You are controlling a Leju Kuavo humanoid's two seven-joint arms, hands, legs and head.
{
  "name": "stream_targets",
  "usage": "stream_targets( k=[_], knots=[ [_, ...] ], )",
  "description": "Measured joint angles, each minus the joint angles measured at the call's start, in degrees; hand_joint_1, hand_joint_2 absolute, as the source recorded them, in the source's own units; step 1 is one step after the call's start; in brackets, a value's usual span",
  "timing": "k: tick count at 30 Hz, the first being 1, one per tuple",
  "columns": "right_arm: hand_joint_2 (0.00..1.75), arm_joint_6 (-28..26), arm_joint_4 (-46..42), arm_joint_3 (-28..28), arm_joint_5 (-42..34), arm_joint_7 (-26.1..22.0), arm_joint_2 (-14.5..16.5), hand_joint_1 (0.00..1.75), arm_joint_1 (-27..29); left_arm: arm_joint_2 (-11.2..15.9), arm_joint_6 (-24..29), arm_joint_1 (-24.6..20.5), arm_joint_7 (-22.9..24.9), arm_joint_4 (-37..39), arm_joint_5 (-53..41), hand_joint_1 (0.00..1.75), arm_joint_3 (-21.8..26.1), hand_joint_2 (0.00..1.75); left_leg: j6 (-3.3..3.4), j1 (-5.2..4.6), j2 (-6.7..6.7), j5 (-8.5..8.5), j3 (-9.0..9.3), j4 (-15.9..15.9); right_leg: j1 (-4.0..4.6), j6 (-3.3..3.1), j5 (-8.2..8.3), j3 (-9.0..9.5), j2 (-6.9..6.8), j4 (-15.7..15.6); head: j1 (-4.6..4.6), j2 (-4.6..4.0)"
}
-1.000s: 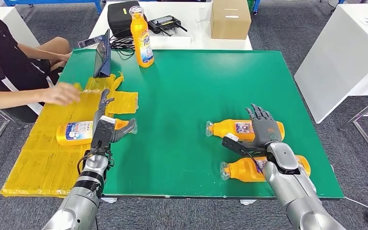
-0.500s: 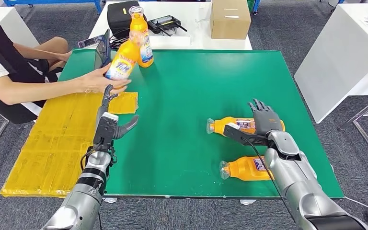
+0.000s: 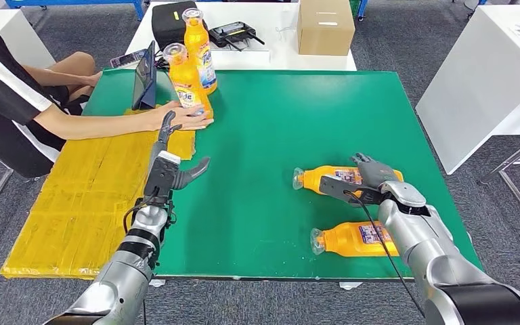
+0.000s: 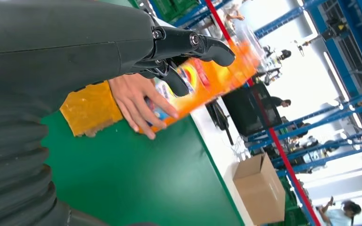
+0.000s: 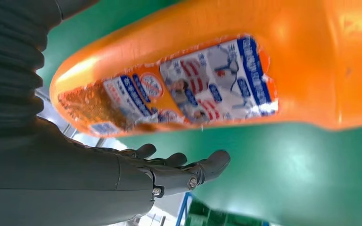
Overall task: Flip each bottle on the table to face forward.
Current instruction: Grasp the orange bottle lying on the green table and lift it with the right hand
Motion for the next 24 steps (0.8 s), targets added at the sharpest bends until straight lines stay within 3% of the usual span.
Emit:
stream_targets(
  k=[12,14,17,18,20,24],
  knots=[
    [1.75,2.56,2.55,-1.11,-0.8,-0.07,-0.03,0.13,-0.52,-0.43,0.36,-1.08,0.0,1.45,1.73,0.0,-3.95,1.75,0.0,0.0,0.0,0.0,0.01,0.0,0.0,0.0,0.0,0.01,0.0,0.0,0.01,0.0],
    [1.75,2.56,2.77,-1.13,-0.8,-0.07,-0.04,0.4,-0.55,-0.44,0.36,-1.11,0.0,1.45,1.86,0.0,-4.35,1.75,0.0,0.0,0.0,0.0,0.01,0.0,0.0,0.0,0.0,0.01,0.0,0.0,0.01,0.0],
    [1.75,2.61,3.03,-1.17,-0.8,-0.08,-0.04,1.31,-0.67,-0.44,0.36,-1.15,0.0,1.45,1.94,0.0,-4.7,1.75,0.0,0.0,0.0,0.0,0.01,0.0,0.0,0.0,0.0,0.01,0.0,0.0,0.01,0.0],
    [1.75,2.64,3.1,-1.19,-0.8,-0.08,-0.04,1.53,-0.73,-0.44,0.36,-1.16,0.0,1.46,1.95,0.0,-4.78,1.75,0.0,0.0,0.0,0.0,0.01,0.0,0.0,0.0,0.0,0.01,0.0,0.0,0.0,0.0],
    [1.75,2.68,3.22,-1.21,-0.8,-0.09,-0.04,1.69,-0.86,-0.44,0.36,-1.18,0.0,1.49,1.95,0.0,-4.94,1.75,0.0,0.0,0.0,0.0,0.02,0.0,0.0,0.0,0.0,0.01,0.0,0.0,0.01,0.0],
    [1.75,2.7,3.41,-1.21,-0.75,-0.09,-0.04,1.75,-1.11,-0.44,0.25,-1.28,0.0,1.65,2.08,0.0,-5.18,1.75,0.0,0.0,0.01,0.0,0.04,0.0,0.0,0.0,0.0,0.01,0.0,0.0,0.01,0.0]
  ],
)
